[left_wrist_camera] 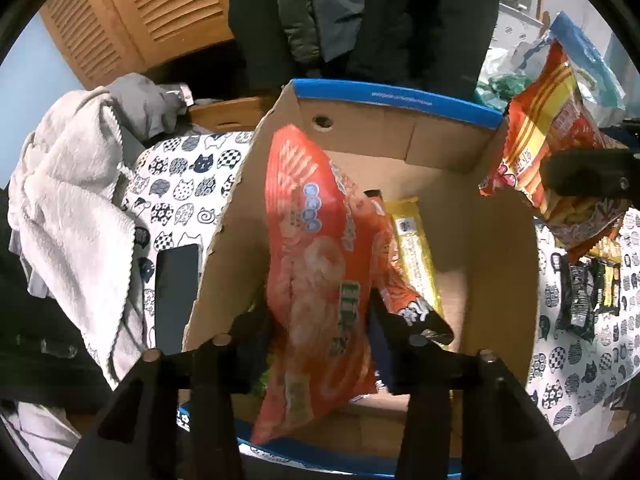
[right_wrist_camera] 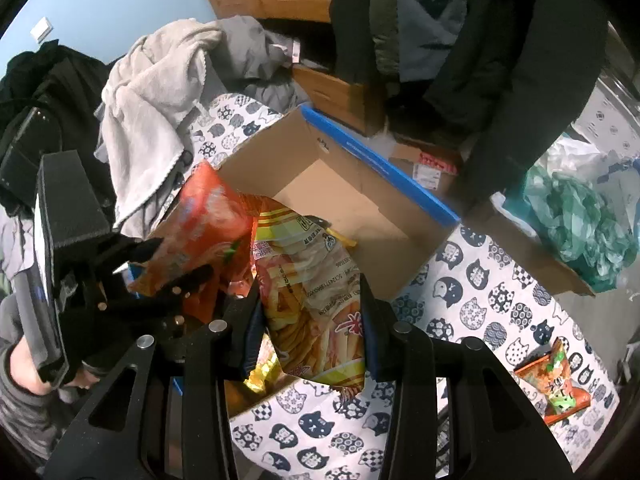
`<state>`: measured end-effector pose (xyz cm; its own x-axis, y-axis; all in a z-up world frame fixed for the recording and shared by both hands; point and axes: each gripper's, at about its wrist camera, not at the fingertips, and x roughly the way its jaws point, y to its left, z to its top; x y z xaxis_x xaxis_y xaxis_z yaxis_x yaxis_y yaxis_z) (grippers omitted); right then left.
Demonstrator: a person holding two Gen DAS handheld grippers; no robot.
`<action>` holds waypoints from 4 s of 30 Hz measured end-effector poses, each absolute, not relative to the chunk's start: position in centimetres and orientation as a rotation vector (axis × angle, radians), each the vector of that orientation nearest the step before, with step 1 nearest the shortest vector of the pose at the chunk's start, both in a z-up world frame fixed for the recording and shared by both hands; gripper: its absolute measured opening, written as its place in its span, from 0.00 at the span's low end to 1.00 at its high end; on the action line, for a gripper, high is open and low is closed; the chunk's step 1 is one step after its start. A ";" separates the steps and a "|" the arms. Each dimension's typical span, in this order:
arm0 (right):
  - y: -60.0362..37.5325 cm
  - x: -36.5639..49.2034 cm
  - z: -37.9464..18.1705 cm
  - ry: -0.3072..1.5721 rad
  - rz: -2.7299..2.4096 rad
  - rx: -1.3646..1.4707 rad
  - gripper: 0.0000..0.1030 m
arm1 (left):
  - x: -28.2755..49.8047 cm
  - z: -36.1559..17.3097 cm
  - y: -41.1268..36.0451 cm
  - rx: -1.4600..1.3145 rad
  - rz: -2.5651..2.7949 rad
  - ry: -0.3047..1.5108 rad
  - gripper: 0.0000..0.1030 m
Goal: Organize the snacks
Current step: 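Open both tools to drop the chip bags into the box, then move both tools back over the remaining snacks on the table, then grasp the black packet with the left tool while the right tool grasps the black-and-yellow chip bag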
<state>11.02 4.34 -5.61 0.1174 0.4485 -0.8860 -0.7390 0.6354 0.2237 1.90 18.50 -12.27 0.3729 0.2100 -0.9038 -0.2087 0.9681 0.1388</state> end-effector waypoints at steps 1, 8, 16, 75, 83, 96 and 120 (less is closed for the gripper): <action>4.5 11.0 -5.7 1.162 0.890 -0.303 0.39 | 1.9 -12.3 18.5 0.005 0.277 1.159 0.52; 5.5 11.3 -6.5 1.178 0.885 -0.310 0.39 | 1.6 -11.3 18.7 0.025 0.301 1.133 0.66; 5.6 11.5 -6.3 1.171 0.888 -0.279 0.51 | 1.2 -9.9 18.3 0.047 0.317 1.093 0.79; -24.2 11.1 -14.1 1.349 0.531 -0.243 0.73 | 5.3 -12.8 -4.0 0.235 -0.120 1.160 0.79; -25.6 11.9 -17.1 1.396 0.537 -0.184 0.73 | 7.0 -15.2 -5.9 0.241 -0.176 1.186 0.79; -25.1 13.3 -20.3 1.436 0.590 -0.180 0.73 | 9.0 -18.5 -6.7 0.219 -0.209 1.264 0.79; -27.0 8.4 -22.9 1.496 0.537 -0.236 0.75 | 7.6 -20.3 -9.3 0.190 -0.285 1.352 0.79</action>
